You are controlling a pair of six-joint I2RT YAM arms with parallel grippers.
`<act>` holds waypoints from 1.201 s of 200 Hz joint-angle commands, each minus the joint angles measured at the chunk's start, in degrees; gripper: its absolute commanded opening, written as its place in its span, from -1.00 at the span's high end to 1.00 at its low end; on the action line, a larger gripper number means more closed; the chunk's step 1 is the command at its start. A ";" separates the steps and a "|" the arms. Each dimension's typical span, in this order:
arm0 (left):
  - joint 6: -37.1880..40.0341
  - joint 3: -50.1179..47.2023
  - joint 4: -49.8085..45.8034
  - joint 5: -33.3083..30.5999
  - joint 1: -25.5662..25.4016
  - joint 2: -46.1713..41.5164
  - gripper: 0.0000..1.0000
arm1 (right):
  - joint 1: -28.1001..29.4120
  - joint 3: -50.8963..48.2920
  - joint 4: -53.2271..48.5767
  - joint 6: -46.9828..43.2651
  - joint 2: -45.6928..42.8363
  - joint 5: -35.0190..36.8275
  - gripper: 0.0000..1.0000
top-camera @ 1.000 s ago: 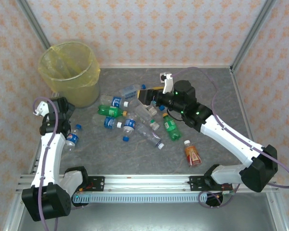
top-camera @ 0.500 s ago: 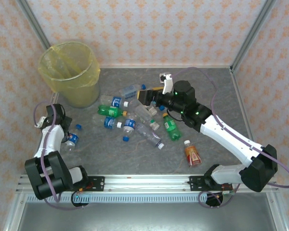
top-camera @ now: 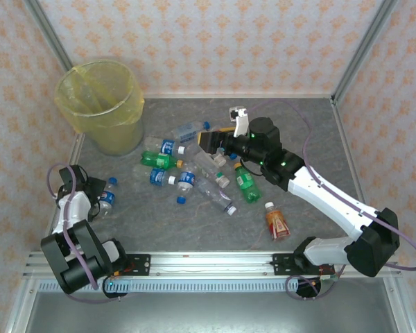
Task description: Put the plastic bottles in the bin
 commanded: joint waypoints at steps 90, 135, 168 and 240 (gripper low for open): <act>-4.45 -7.35 6.22 12.77 -10.58 -9.66 -0.91 | 0.40 1.46 1.97 2.36 1.51 -0.86 -0.99; -2.48 -6.71 5.66 10.17 -12.16 -7.20 -0.87 | 0.46 2.09 1.88 3.03 1.93 -1.75 -0.99; -1.42 -3.71 5.41 7.81 -12.20 -3.19 -0.86 | 1.06 2.24 1.41 3.02 1.52 -1.20 -0.99; -2.94 -3.45 8.23 9.10 -12.21 1.57 -0.47 | 1.45 -0.06 1.35 4.00 -1.34 0.60 -0.99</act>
